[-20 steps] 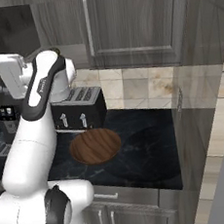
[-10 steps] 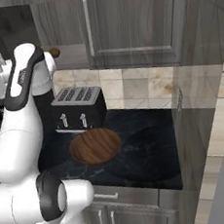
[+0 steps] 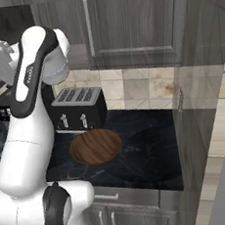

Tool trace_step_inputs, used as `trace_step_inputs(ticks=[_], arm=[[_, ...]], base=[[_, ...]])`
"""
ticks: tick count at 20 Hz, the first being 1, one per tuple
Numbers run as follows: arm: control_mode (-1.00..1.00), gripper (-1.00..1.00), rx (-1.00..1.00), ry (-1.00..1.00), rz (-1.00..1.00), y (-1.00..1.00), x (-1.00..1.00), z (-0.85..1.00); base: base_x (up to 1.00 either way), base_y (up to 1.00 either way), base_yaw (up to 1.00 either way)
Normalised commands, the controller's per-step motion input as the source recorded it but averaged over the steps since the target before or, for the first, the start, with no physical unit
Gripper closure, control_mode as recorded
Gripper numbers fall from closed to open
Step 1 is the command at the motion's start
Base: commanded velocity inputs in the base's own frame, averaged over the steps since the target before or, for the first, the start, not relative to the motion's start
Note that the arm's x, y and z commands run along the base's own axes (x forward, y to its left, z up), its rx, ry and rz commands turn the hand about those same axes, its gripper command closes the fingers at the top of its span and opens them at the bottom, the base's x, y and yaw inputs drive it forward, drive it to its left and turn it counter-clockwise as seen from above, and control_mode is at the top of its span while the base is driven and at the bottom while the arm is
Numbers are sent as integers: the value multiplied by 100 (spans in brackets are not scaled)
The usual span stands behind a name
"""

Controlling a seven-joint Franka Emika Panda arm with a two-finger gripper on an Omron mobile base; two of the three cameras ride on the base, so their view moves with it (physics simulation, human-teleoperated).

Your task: Open the cabinet. Pick the kiwi and banana from the cabinet and place them into the bowl. Then close the cabinet.

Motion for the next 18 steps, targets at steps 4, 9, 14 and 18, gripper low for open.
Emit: trace_step_inputs(ticks=[4, 9, 14, 18], arm=[[-100, -100, -2, -52, 0, -100, -26, 0], [-100, -100, 0, -53, 0, -100, -37, 11], [-100, -100, 0, -59, -3, -98, -57, 9], [-100, -100, 2, -47, -8, -67, -45, -3]], base=[[0, 0, 0], [0, 0, 0], [0, 0, 0], [0, 0, 0]])
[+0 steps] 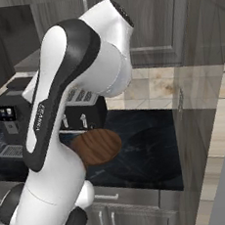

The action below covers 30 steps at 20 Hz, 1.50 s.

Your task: Open the cabinet. Pick the kiwi and banana from the cabinet and place them into the bowl. Then close the cabinet.

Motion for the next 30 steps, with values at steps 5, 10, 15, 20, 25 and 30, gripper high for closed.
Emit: trace_step_inputs(ticks=[5, 10, 15, 20, 25, 30], arm=[[-100, -100, 22, -29, -12, -25, -30, -46], [-100, -100, 15, -5, -25, -1, 7, -86], [-100, -100, -3, 17, -23, 45, 39, -100], [-100, -100, -6, 21, -12, 44, 36, -70], [-100, -100, 12, -25, -6, -25, -28, 36], [-100, -100, 28, -57, -23, -54, -59, 75]], base=[[0, 0, 0], [0, 0, 0], [0, 0, 0], [0, 0, 0], [0, 0, 0], [0, 0, 0]])
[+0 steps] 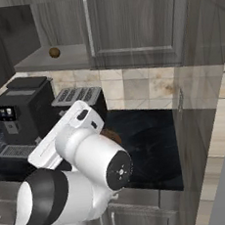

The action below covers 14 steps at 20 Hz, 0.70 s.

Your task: Open the cabinet. Pick the kiwi and banana from the cabinet and place them into the bowl. Then close the cabinet.

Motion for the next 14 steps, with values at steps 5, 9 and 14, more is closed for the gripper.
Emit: trace_step_inputs(ticks=[5, 9, 14], arm=[[-100, -100, 29, -40, -30, -19, -8, 62], [-100, -100, 29, -14, -23, -6, 0, 52], [-100, -100, 35, -1, -19, -1, 5, 50]], base=[[0, 0, 0], [0, 0, 0], [0, 0, 0]])
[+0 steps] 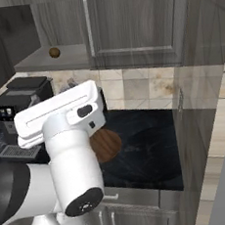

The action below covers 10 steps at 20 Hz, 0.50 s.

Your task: Open the cabinet. Pick the kiwi and banana from the cabinet and place them into the bowl. Then close the cabinet.

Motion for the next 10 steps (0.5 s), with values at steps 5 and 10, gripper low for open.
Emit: trace_step_inputs(ticks=[5, 10], arm=[[-100, -100, 35, 0, -10, 0, 13, 35], [-100, -100, 15, 0, -1, 7, 30, 3]], base=[[0, 0, 0], [0, 0, 0]])
